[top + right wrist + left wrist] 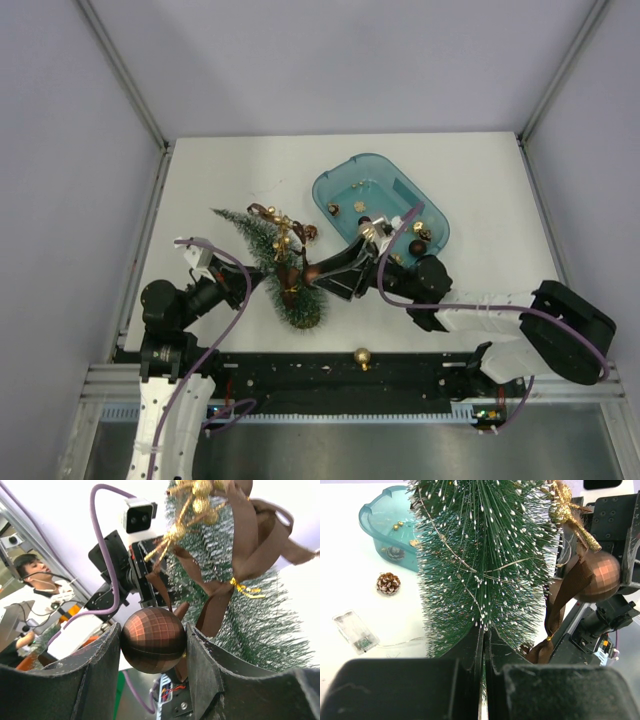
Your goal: Decorate the small christmas tree
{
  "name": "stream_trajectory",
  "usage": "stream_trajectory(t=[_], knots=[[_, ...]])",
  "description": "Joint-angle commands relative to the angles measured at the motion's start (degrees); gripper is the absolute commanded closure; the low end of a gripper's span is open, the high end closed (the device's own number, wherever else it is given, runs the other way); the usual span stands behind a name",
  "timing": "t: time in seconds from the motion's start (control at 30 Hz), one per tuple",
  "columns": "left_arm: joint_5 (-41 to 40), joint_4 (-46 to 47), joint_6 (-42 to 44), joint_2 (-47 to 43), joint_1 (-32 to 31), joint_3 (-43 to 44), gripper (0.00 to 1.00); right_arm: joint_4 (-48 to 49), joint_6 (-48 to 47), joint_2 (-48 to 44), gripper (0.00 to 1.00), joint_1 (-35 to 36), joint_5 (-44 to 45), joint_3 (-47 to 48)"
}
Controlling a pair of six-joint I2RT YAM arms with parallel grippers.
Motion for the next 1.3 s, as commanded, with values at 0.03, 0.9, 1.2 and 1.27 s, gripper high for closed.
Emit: stream_trajectory(t=[0.03, 0.9, 1.2, 1.27], knots=[[0.6, 1.1, 0.7, -2.2, -0.1, 0.1, 1.0, 13.8, -6.3, -3.2, 1.0, 0.1, 6.5, -0.8], [0.3, 0.9, 0.5, -2.5, -0.2, 0.1, 1.0, 21.2, -4.2, 1.7, 1.0, -0.5, 11.3, -6.5], [0.4, 0.9, 0.6, -2.4, -0.1, 0.1, 1.0, 24.4, -0.7, 0.2, 1.0, -1.5, 9.9, -4.8], [0.4, 0.9, 0.6, -2.4, 0.0, 0.1, 1.0, 24.5, -0.1, -0.2, 1.0, -1.5, 8.8, -3.6]])
